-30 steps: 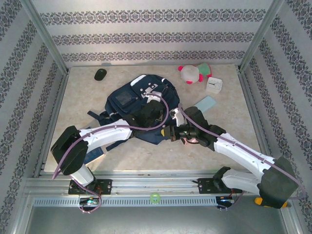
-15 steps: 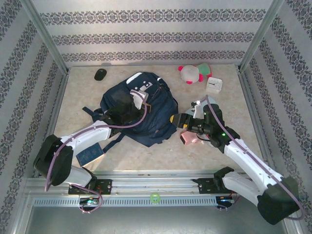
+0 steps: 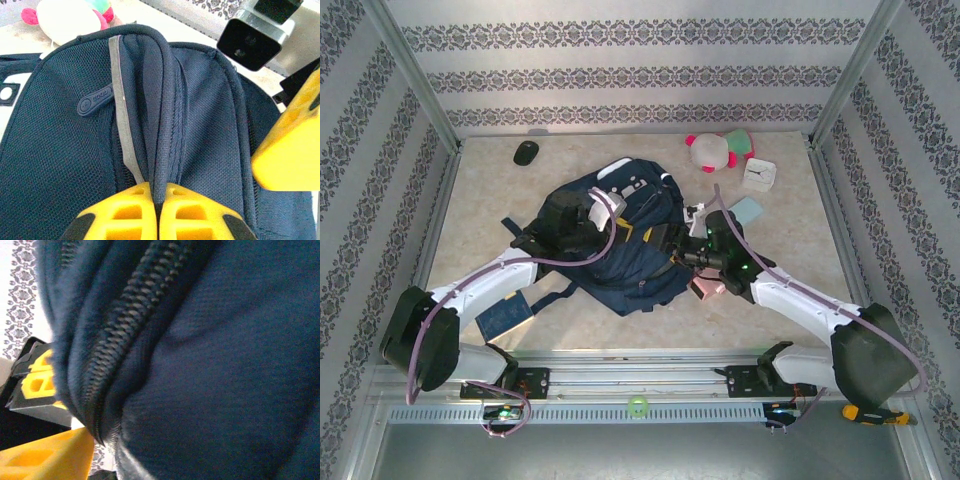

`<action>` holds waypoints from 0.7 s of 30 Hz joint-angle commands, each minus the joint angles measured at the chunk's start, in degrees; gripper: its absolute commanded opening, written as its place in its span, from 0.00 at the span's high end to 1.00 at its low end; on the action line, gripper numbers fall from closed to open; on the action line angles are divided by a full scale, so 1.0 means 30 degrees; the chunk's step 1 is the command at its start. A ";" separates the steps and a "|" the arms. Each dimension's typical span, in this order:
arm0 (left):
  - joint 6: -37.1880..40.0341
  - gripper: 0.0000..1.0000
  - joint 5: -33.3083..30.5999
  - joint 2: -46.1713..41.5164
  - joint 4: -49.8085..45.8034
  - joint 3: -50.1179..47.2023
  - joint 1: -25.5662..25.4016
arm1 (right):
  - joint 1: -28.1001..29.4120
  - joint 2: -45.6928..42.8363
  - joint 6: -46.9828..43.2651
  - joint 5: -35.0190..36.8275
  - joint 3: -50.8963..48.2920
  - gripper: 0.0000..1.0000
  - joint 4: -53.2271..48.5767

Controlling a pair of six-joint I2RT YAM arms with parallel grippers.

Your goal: Pack the student bag

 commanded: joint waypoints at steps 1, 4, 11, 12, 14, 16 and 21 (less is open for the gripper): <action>0.0988 1.00 0.0638 -0.0570 0.0182 0.1094 0.0125 | 0.1033 -0.0213 0.1204 0.4123 0.0316 0.66 0.1928; 0.0618 0.89 -0.1732 -0.1073 -0.1155 0.1229 0.0114 | 0.2286 -0.0806 0.2024 0.8069 -0.0508 1.00 0.3021; -0.3534 0.50 -0.6729 -0.4128 -0.7505 0.1573 0.0037 | 0.4403 -0.1038 0.1012 1.3015 0.0016 1.00 0.4935; -0.4353 0.49 -0.7080 -0.4871 -0.8100 0.1269 -0.0137 | 0.4666 -0.0883 0.0905 1.3430 0.0243 1.00 0.5088; -0.5532 0.50 -0.7577 -0.6193 -0.9184 0.0741 -0.0705 | 0.5103 -0.0517 0.0707 1.4263 0.0520 1.00 0.5513; -0.6678 0.50 -0.8477 -0.7139 -1.0490 0.0461 -0.1561 | 0.5404 -0.0063 0.0581 1.4641 0.0807 1.00 0.6042; -0.9726 0.50 -1.0116 -0.7429 -1.3319 0.0558 -0.4232 | 0.5767 0.1159 0.0370 1.4712 0.1734 1.00 0.6798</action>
